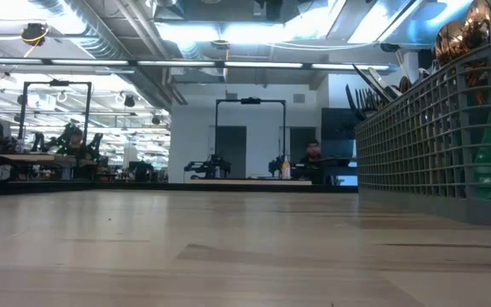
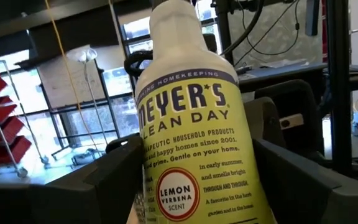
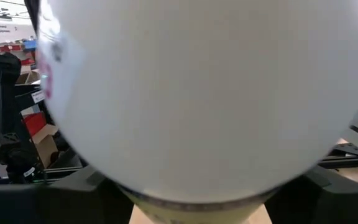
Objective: Sort silverware
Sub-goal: Move the spray bottle to the top right of the table
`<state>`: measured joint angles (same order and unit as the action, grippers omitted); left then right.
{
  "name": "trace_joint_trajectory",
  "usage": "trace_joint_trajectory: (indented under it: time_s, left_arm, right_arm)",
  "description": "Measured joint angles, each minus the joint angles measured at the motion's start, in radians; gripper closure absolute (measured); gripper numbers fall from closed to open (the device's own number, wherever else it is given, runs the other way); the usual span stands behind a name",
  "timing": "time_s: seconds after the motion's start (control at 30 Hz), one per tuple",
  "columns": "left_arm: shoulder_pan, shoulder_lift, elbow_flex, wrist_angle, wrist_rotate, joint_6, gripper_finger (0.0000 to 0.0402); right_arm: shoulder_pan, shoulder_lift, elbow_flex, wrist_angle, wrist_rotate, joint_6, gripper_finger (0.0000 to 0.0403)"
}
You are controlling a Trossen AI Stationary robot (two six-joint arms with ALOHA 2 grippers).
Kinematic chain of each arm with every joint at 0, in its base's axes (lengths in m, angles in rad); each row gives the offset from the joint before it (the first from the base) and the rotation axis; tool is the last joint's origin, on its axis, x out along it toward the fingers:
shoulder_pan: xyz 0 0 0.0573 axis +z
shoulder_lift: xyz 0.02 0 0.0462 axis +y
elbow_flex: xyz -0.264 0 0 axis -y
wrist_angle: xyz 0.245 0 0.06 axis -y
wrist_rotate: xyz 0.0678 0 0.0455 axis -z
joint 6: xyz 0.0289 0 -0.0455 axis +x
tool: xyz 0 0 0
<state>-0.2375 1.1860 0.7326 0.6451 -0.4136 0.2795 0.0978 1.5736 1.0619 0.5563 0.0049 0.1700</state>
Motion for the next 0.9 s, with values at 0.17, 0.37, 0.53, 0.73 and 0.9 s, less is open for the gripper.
trace_joint_trajectory:
  time_s: [0.17,0.37,0.53,0.73,0.9]
  left_arm:
    - [-0.013,-0.126,-0.003,0.010,0.022,0.057,0.0122]
    - [-0.038,-0.292,0.000,-0.143,0.024,0.032,0.0122]
    - [-0.057,-0.335,-0.009,-0.308,0.024,-0.068,0.0122]
    - [-0.060,-0.251,-0.013,-0.380,0.041,-0.163,0.0122]
    - [-0.071,-0.175,-0.053,-0.248,0.072,-0.168,0.0121]
  right_arm:
    - [-0.001,-0.029,0.003,-0.066,0.009,0.005,0.0148]
    - [0.001,-0.144,0.002,-0.253,0.053,-0.029,0.0149]
    - [0.000,-0.292,0.001,-0.469,0.176,-0.055,0.0149]
    - [0.000,-0.431,0.000,-0.708,0.320,-0.071,0.0150]
    - [-0.041,-0.534,-0.019,-0.852,0.482,-0.066,0.0150]
